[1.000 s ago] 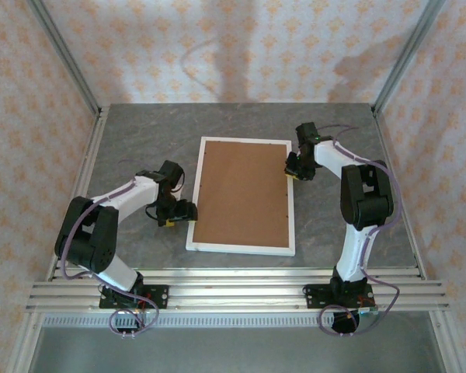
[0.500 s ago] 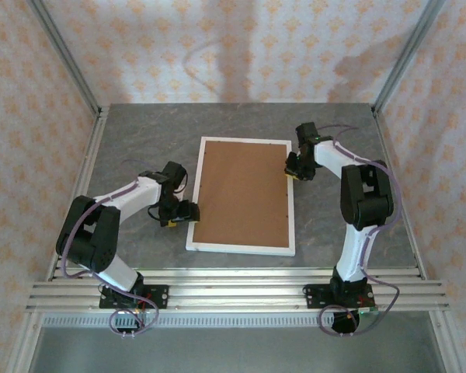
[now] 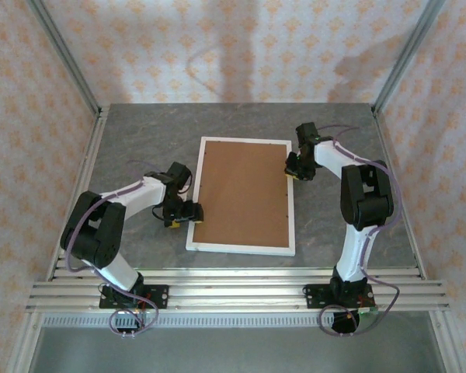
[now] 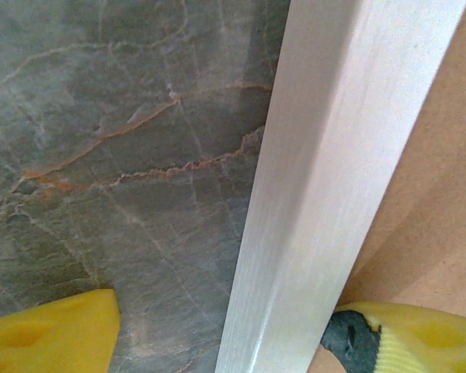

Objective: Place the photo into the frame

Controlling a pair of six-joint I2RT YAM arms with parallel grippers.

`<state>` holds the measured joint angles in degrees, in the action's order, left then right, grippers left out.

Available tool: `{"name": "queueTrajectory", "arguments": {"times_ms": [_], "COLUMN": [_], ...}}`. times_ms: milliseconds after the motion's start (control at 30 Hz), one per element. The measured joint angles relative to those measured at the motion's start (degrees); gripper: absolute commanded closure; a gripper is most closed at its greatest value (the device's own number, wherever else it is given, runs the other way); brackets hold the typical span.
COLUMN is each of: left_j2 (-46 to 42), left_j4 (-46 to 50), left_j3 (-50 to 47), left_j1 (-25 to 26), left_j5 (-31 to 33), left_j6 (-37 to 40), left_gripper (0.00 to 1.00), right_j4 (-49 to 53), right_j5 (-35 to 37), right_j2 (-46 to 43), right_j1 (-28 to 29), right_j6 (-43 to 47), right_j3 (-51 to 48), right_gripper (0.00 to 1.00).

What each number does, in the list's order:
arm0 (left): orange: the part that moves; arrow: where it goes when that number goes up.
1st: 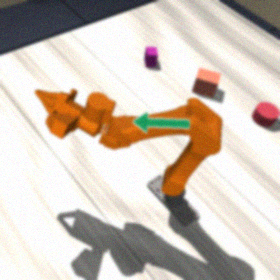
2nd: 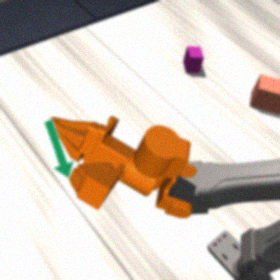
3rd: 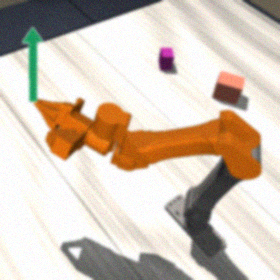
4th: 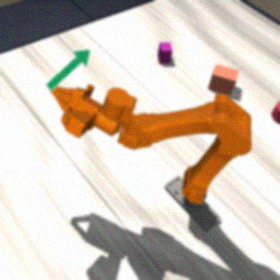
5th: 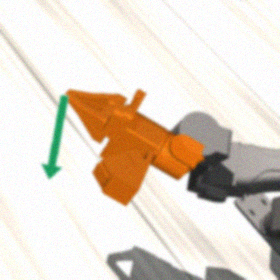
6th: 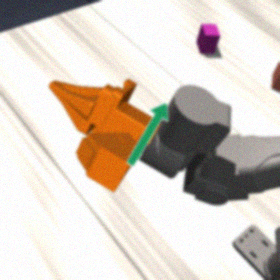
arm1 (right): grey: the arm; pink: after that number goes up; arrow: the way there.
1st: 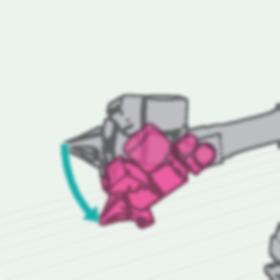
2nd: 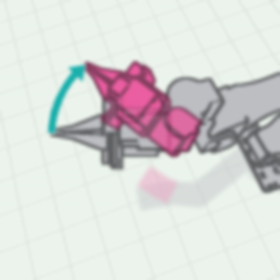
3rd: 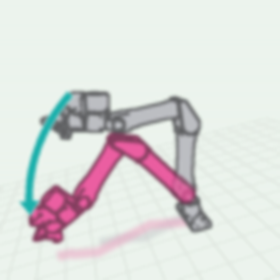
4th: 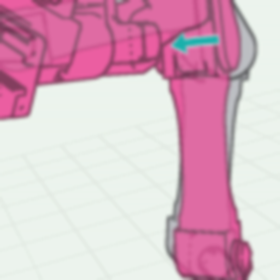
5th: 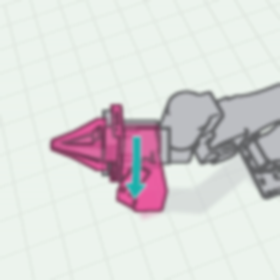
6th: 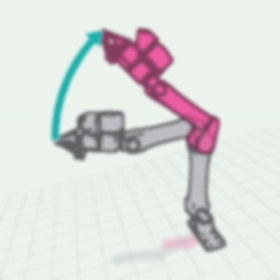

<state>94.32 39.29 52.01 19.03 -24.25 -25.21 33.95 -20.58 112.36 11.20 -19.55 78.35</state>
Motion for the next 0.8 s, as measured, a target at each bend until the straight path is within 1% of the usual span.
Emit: {"name": "queueTrajectory", "arguments": {"times_ms": [133,200,267,333,367,400,433,533,567,633,667,800], "left_j2": [0.8,0.8,0.8,0.3,-0.2,-0.9,-1.9,-4.6,-5.4,-6.5,-6.7,-7.0], "left_j4": [3.4,4.9,4.8,4.8,4.7,4.6,4.2,2.0,1.1,-1.5,-2.9,-7.8], "left_j3": [2.7,4.1,6.6,9.9,11.3,12.7,13.8,15.0,15.0,14.6,14.3,12.5], "left_j1": [0.1,0.2,0.6,0.8,0.5,-0.1,-1.1,-4.6,-5.8,-8.0,-8.8,-10.6], "left_j5": [0.3,0.9,0.9,1.1,1.2,1.2,1.2,1.2,1.2,1.3,1.4,2.0], "left_j6": [0.1,0.1,0.1,0.2,0.1,0.1,-0.1,-1.2,-1.9,-4.1,-5.1,-8.5], "left_gripper": [0.26,0.26,0.25,0.24,0.24,0.24,0.23,0.19,0.15,0.04,0.0,0.0], "right_j4": [-0.2,-0.2,-0.2,0.5,0.9,1.5,2.1,5.0,6.1,8.4,9.4,12.5], "right_j5": [0.0,0.0,0.1,0.9,1.6,2.5,3.1,4.3,4.9,6.3,7.0,8.9], "right_j2": [-0.2,-0.2,-0.2,-0.2,-0.3,-0.4,-0.6,-2.2,-3.3,-6.1,-7.7,-14.2], "right_j1": [0.0,0.0,0.1,0.5,0.6,0.7,0.6,1.1,1.6,3.4,4.7,13.4], "right_j6": [-0.2,-0.2,-0.2,-0.4,-0.3,-0.2,0.1,1.3,1.8,2.9,3.5,6.0], "right_j3": [-0.2,-0.2,-0.1,-0.1,-0.1,-0.1,-0.1,-0.4,-0.6,-1.0,-1.3,-3.2], "right_gripper": [0.85,0.79,0.68,0.51,0.45,0.4,0.36,0.32,0.31,0.29,0.28,0.24]}}
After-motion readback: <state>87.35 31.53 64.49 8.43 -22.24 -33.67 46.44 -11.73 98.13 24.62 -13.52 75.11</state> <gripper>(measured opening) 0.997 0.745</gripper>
